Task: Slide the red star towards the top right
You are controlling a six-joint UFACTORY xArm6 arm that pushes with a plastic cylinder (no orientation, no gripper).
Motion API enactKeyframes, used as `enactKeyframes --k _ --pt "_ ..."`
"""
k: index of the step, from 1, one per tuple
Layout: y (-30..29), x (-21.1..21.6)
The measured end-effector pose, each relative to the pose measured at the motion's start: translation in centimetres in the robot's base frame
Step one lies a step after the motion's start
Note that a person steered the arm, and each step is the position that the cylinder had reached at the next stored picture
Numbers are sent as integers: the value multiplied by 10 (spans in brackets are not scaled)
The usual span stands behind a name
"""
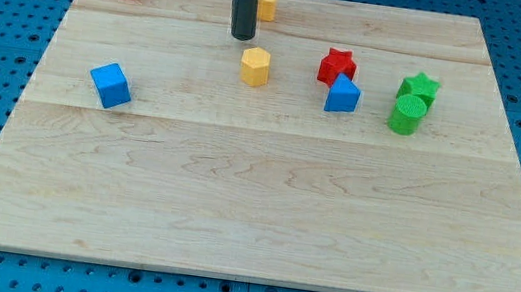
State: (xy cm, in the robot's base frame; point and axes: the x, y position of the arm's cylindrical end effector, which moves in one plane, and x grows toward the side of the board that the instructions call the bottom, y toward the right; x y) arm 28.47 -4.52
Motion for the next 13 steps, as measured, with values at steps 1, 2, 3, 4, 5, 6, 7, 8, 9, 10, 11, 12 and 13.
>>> enactKeyframes --k 1,2,3,4,5,6,7,8,9,10,11,12,13 --pt "0 1" --pt "0 19" --pt "21 36" --pt "67 35" --pt "95 38" --pt "111 64" --pt "111 76" --pt "141 76" --pt "201 73" --pt "221 32" --pt "210 55" --pt "199 70" --pt "184 55"
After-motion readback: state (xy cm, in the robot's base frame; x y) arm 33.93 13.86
